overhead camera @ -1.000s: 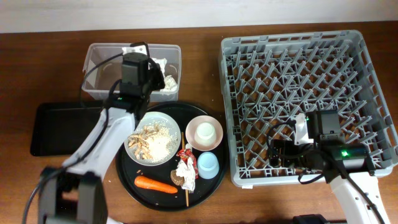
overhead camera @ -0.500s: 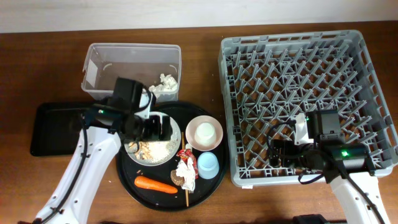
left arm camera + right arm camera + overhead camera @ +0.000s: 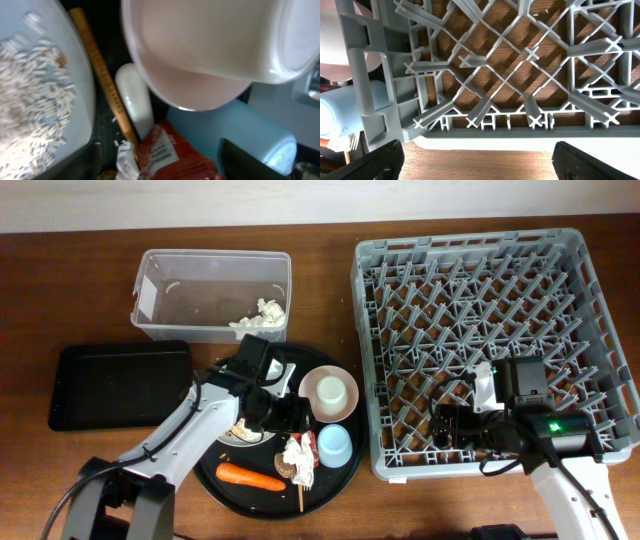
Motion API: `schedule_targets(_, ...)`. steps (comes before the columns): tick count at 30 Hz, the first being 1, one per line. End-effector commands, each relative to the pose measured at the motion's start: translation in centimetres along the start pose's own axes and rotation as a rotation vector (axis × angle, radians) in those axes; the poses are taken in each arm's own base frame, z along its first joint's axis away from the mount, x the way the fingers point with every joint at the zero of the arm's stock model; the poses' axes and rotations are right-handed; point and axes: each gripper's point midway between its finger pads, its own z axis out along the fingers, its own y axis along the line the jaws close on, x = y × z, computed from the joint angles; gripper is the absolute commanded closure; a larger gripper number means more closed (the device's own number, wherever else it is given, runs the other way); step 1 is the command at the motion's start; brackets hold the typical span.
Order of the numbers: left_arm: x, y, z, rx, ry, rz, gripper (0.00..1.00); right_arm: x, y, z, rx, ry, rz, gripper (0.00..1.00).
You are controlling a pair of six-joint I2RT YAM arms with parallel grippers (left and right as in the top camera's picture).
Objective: Sort waste into correct bins and load items into the dishwasher rack
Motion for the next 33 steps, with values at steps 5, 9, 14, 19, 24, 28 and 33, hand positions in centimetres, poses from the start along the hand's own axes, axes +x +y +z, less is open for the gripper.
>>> schedule_targets(5,0.0,-0.6,0.1,0.033,0.002,0.018,0.99,-0.2,-0.1,-0.3,0.008,-0.011,-0.005,0.02)
schedule_targets(9,-2.1,-0.8,-2.1,-0.024,-0.059,0.034,0.99,-0.2,-0.1,-0.3,0.009,-0.008,-0.005,0.02)
schedule_targets(14,-8.2,-0.6,-10.5,-0.143,-0.293,0.032,0.99,-0.2,-0.1,-0.3,0.009,-0.008,-0.005,0.02)
schedule_targets(19,-15.8,4.3,-17.8,-0.417,-0.653,-0.014,0.96,-0.2,-0.1,-0.3,0.009,-0.009,-0.005,0.02)
schedule_targets(24,-22.3,7.4,-15.4,-0.49,-0.793,-0.018,0.79,-0.1,-0.1,-0.3,0.009,-0.006,-0.004,0.02)
schedule_targets(28,-21.9,6.6,-15.1,-0.445,-0.769,-0.004,0.08,-0.1,-0.1,-0.3,0.01,-0.005,-0.004,0.02)
schedule_targets(33,-9.0,2.7,-12.9,-0.281,-0.309,-0.048,0.01,-0.1,-0.1,-0.3,0.009,-0.006,-0.004,0.02)
